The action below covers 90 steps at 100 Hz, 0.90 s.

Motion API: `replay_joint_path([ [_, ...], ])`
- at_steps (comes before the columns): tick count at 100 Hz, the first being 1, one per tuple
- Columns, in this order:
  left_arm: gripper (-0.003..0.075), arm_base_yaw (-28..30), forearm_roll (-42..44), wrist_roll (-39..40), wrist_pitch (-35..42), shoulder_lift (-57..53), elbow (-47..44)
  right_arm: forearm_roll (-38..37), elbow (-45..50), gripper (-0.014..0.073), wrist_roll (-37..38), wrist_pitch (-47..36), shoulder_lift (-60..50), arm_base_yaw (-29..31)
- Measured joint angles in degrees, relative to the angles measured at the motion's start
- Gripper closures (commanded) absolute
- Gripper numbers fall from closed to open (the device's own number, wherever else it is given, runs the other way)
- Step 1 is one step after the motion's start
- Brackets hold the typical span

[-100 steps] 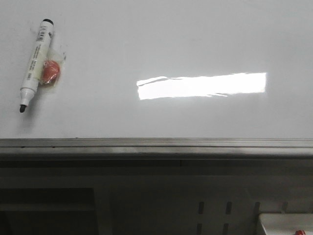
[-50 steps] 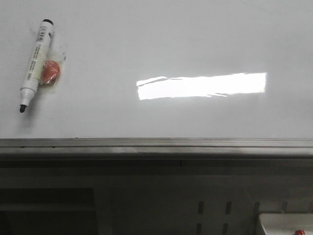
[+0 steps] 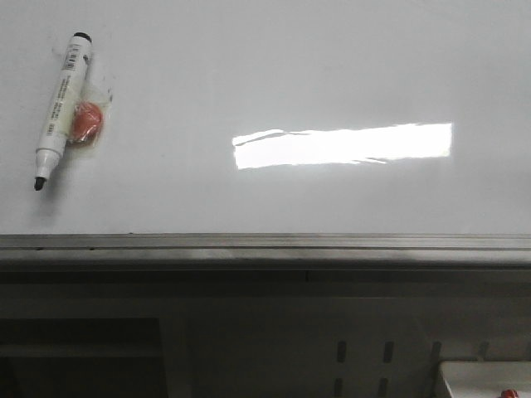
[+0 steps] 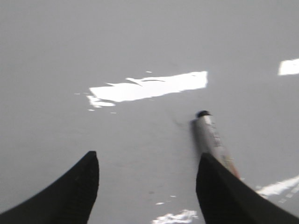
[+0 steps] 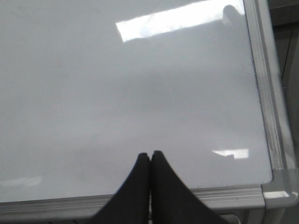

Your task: Write number 4 on whiteboard

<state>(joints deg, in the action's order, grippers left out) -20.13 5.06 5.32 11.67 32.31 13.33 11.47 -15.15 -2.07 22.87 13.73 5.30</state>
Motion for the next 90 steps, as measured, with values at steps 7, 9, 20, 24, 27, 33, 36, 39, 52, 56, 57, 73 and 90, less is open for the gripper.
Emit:
replay_joint_path([
  [7, 0.0298, -4.8, 0.0, 0.0, 2.6, 3.8, 0.0, 0.0, 0.0, 0.0658, 0.0, 0.0, 0.0, 0.0],
  [9, 0.0298, -6.1, -0.2, 0.0, 3.3, 5.0, 0.0, 0.0, 0.0, 0.0658, 0.0, 0.0, 0.0, 0.0],
  [20, 0.0298, -11.5, -2.1, 0.0, 6.0, 11.2, 0.0, 0.0, 0.0, 0.0658, 0.0, 0.0, 0.0, 0.0],
  [24, 0.0298, -12.7, -2.3, 0.0, 7.1, 13.4, 0.0, 0.0, 0.0, 0.0658, 0.0, 0.0, 0.0, 0.0],
  [27, 0.0298, -13.7, -2.7, 0.0, 7.9, 14.8, 0.0, 0.0, 0.0, 0.0658, 0.0, 0.0, 0.0, 0.0],
  [33, 0.0298, -14.9, -3.6, 0.0, 9.9, 17.6, 0.1, 0.0, 0.0, 0.0658, 0.1, 0.0, 0.0, 0.0],
  [36, 0.0298, -15.4, -4.3, 0.0, 10.6, 19.3, 0.4, 0.0, 0.0, 0.0658, 0.1, 0.0, 0.0, 0.0],
  [39, 0.0298, -15.7, -5.1, 0.0, 11.3, 20.5, 0.7, 0.0, 0.0, 0.0658, 0.1, 0.0, 0.0, 0.0],
  [52, 0.0299, -15.9, -6.7, 0.0, 12.2, 25.3, 2.0, 0.0, 0.0, 0.0658, 0.1, 0.0, 0.0, 0.0],
  [56, 0.03, -15.9, -6.9, 0.0, 12.5, 26.4, 2.4, 0.0, 0.0, 0.0658, 0.1, 0.0, 0.0, 0.0],
  [57, 0.0301, -15.9, -7.0, 0.0, 12.5, 26.8, 2.4, 0.0, 0.0, 0.0658, 0.1, 0.0, 0.0, 0.0],
  [73, 0.0366, -15.9, -9.2, 2.0, 12.9, 30.7, 3.2, 0.0, 0.0, 0.0658, 0.1, 0.0, 0.0, 0.0],
  [90, 0.0672, -16.1, -11.1, 2.5, 13.3, 32.4, 3.4, 0.0, 0.0, 0.0658, 0.1, 0.0, 0.0, 0.0],
])
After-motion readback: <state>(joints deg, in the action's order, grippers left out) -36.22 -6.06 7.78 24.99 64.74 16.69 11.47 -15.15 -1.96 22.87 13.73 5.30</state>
